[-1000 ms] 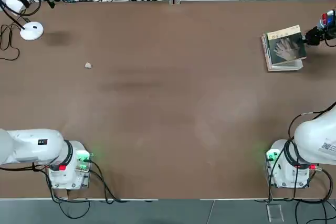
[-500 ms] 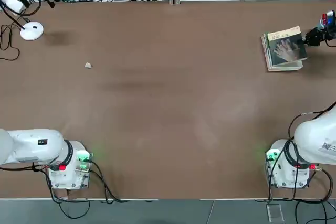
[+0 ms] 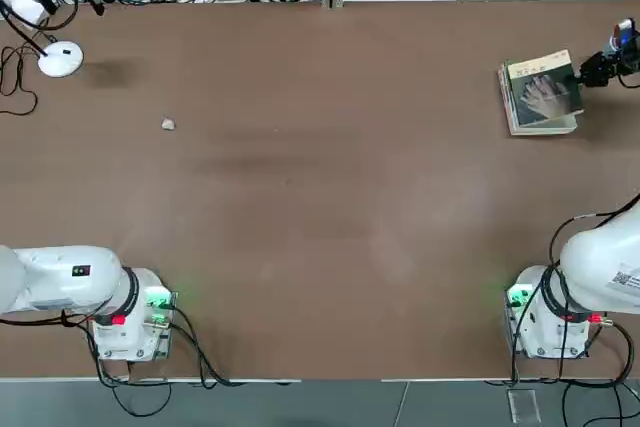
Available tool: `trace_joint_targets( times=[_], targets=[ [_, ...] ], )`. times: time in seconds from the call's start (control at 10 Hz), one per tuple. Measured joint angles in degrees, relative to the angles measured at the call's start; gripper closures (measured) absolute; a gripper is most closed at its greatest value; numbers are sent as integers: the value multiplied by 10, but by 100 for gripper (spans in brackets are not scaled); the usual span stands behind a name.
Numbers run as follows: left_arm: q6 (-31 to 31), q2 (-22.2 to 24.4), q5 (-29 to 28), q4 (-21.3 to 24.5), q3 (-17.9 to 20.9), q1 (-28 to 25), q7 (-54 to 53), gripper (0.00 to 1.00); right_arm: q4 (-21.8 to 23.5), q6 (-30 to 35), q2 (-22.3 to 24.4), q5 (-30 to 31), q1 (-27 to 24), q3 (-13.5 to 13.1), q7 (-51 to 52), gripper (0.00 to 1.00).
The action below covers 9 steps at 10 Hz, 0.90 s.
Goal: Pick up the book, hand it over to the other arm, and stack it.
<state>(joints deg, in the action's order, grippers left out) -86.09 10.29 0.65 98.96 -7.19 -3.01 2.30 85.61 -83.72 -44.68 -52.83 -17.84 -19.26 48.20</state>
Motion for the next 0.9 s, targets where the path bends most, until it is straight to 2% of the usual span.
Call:
trace_joint_targets(
  times=[0.9],
  targets=[
    [0,0,0,-1,0,0,0,0,-10,-15,-5,0,-4,0,0,85]
  ],
)
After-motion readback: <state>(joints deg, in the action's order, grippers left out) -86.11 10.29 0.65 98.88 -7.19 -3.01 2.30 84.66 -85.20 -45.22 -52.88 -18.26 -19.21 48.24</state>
